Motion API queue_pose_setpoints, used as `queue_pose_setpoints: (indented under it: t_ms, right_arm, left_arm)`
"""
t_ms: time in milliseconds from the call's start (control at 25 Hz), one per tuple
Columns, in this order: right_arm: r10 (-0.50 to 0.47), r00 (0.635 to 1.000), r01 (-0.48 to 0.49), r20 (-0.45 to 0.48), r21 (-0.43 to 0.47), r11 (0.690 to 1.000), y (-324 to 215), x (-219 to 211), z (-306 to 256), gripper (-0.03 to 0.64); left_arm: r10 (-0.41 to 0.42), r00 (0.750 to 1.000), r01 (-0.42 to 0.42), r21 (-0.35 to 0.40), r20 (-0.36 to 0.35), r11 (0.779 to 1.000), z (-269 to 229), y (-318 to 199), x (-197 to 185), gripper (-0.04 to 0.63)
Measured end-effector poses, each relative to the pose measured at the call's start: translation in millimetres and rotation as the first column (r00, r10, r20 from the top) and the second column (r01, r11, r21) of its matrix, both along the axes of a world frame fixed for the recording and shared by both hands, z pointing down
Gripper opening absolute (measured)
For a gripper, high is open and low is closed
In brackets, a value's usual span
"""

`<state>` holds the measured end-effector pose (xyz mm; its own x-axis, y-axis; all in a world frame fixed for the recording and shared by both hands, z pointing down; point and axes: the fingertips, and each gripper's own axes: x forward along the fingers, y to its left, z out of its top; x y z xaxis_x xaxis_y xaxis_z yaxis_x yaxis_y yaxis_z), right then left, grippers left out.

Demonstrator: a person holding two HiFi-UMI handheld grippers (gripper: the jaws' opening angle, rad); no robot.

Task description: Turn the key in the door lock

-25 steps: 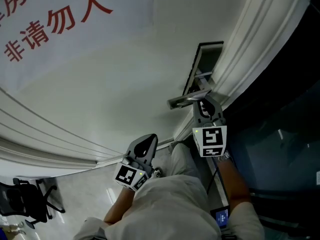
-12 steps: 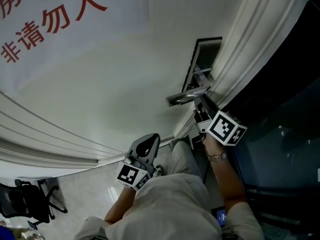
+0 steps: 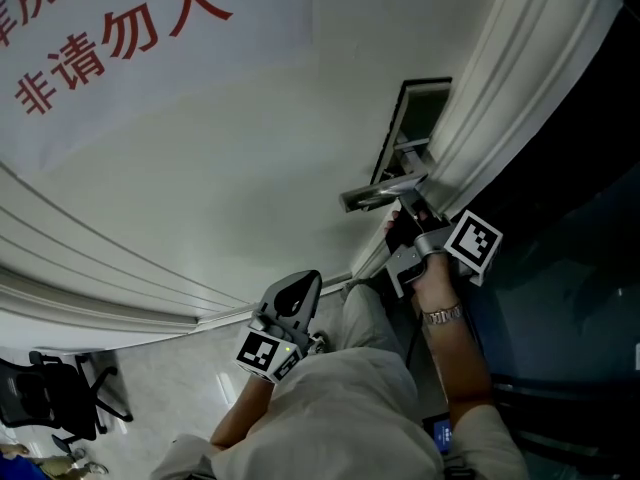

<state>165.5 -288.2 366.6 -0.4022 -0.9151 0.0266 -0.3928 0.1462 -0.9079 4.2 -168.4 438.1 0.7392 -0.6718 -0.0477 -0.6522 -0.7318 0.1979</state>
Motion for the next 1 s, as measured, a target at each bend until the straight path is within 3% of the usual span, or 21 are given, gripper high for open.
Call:
queue_pose_setpoints:
  t_ms: [160, 240, 280, 320, 360, 480, 560, 720, 800, 880, 1000]
  right_arm:
    - [-0.074, 0.968, 0.097, -0.239, 0.084, 0.992, 4.3, -9.4, -0.5, 0.048]
    - [-0.102, 0.919, 0.147, -0.38, 0.09, 0.985, 9.7, -16.7, 4.8, 0.135]
    - [-0.096, 0.872, 0.159, -0.481, 0.093, 0.983, 12.4, -17.9, 7.7, 0.146]
    - [-0.069, 0.801, 0.162, -0.595, 0.104, 0.981, 15.1, -16.9, 9.5, 0.152]
    - [-0.023, 0.704, 0.158, -0.71, 0.124, 0.98, 17.8, -13.9, 9.5, 0.153]
    - [0.144, 0.326, 0.16, -0.934, 0.205, 0.966, 25.5, -3.1, 2.4, 0.153]
    - [0.217, 0.095, 0.192, -0.972, 0.232, 0.954, 29.3, -3.2, -2.4, 0.153]
    - [0.282, -0.285, 0.271, -0.916, 0.205, 0.941, 27.6, -10.8, -2.9, 0.153]
    - [0.307, -0.443, 0.301, -0.842, 0.183, 0.936, 24.5, -14.0, -1.9, 0.153]
    - [0.34, -0.561, 0.331, -0.755, 0.172, 0.928, 21.8, -18.6, -1.8, 0.153]
    - [0.379, -0.662, 0.372, -0.647, 0.155, 0.915, 17.6, -23.7, 0.1, 0.152]
  left_arm:
    - [-0.003, 1.0, 0.003, 0.005, 0.004, 1.0, -0.5, 2.2, -0.6, 0.003]
    - [-0.007, 1.0, 0.007, 0.004, 0.007, 1.0, 1.0, 2.2, -1.9, 0.003]
    - [-0.009, 1.0, 0.009, 0.003, 0.007, 1.0, 1.9, 2.0, -2.2, 0.003]
    - [-0.009, 1.0, 0.009, 0.003, 0.006, 1.0, 2.0, 1.8, -1.9, 0.003]
    - [-0.008, 1.0, 0.008, 0.005, 0.004, 1.0, 1.3, 1.8, -0.9, 0.003]
    - [0.002, 1.0, -0.002, 0.015, 0.002, 1.0, -0.9, 2.2, 2.4, 0.003]
    - [0.005, 1.0, -0.005, 0.018, 0.004, 1.0, -1.6, 2.8, 2.9, 0.003]
    - [0.008, 1.0, -0.009, 0.028, 0.005, 1.0, -4.8, 2.9, 1.7, 0.003]
    - [0.01, 1.0, -0.011, 0.039, 0.012, 0.999, -6.2, 2.8, 2.6, 0.003]
    - [0.008, 1.0, -0.009, 0.047, 0.016, 0.999, -8.2, 3.0, 2.9, 0.003]
    - [0.01, 1.0, -0.011, 0.043, 0.021, 0.999, -6.7, 4.8, 2.4, 0.003]
